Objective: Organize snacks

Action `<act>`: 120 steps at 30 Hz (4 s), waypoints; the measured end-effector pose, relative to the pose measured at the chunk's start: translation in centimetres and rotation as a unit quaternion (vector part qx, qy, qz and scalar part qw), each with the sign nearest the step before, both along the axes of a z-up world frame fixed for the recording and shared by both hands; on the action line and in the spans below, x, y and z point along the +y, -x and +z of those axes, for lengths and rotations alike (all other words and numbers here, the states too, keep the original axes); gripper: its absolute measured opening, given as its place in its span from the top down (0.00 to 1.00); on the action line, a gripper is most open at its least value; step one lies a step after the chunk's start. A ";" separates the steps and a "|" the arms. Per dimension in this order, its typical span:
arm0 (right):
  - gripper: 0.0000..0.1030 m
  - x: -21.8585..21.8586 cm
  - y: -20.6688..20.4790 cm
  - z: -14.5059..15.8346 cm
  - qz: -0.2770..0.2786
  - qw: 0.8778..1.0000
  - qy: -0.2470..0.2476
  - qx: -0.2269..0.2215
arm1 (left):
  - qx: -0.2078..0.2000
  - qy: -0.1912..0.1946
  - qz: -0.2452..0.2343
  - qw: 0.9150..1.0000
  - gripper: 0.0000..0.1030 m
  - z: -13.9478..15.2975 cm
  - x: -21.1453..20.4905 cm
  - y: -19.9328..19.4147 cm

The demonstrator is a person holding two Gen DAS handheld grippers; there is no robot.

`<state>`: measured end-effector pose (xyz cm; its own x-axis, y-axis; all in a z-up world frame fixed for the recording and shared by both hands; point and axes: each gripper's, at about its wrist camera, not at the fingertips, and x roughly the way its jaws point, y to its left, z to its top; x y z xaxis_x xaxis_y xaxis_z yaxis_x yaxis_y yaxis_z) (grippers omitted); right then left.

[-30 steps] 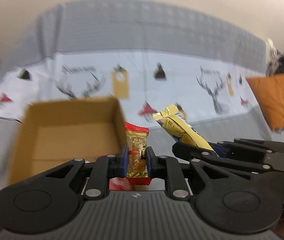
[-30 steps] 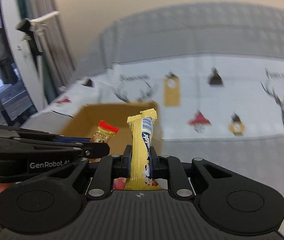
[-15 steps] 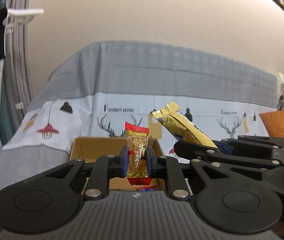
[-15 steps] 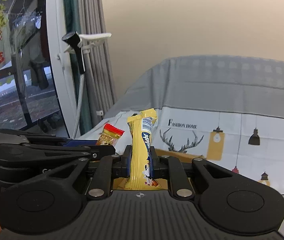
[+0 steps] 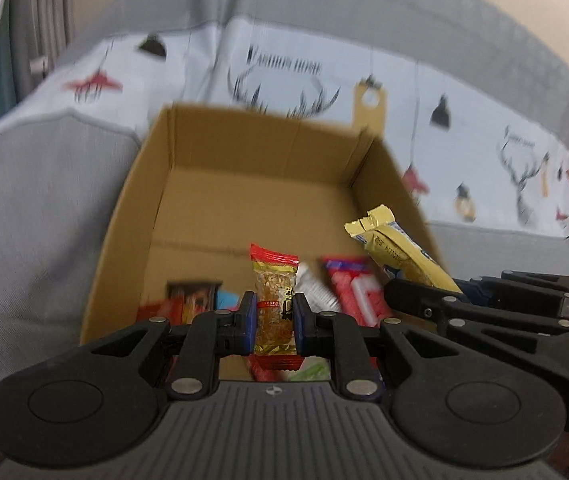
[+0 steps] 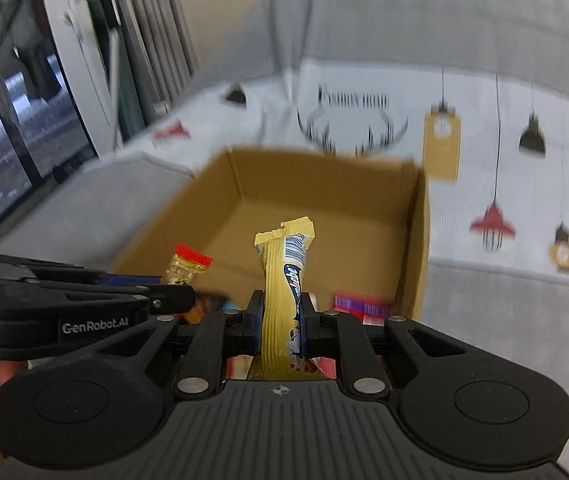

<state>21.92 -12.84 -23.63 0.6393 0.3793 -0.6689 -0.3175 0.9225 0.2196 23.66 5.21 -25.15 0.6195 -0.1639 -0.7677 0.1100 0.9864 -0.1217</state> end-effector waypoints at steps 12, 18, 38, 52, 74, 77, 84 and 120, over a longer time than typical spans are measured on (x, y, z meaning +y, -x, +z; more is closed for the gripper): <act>0.69 1.5 -0.8 -2.5 0.003 0.999 0.021 0.032 | -0.011 0.007 0.020 1.000 0.44 1.5 1.2 0.9; 0.66 1.3 1.8 0.8 -0.004 1.000 0.017 0.013 | -0.056 -0.003 0.012 0.998 0.20 6.5 -0.2 4.6; 0.06 -2.5 15.2 16.1 -0.100 0.994 0.013 -0.043 | -0.102 -0.065 0.031 0.992 0.00 21.6 -5.3 17.7; 0.03 -3.5 19.8 20.5 -0.128 0.992 0.013 -0.012 | -0.083 -0.106 0.053 0.989 0.00 25.8 -6.5 22.0; 0.03 -3.5 19.8 19.8 -0.134 0.991 0.011 0.009 | -0.065 -0.124 0.055 0.989 0.00 25.3 -6.8 21.7; 0.03 -3.5 19.7 19.8 -0.135 0.991 0.012 0.011 | -0.065 -0.124 0.055 0.989 0.00 25.3 -6.8 21.7; 0.03 -3.5 19.8 19.8 -0.135 0.991 0.011 0.011 | -0.064 -0.125 0.055 0.989 0.00 25.3 -6.9 21.8; 0.03 -3.3 20.1 19.7 -0.134 0.991 0.009 0.013 | -0.062 -0.123 0.051 0.989 0.00 25.0 -6.7 21.8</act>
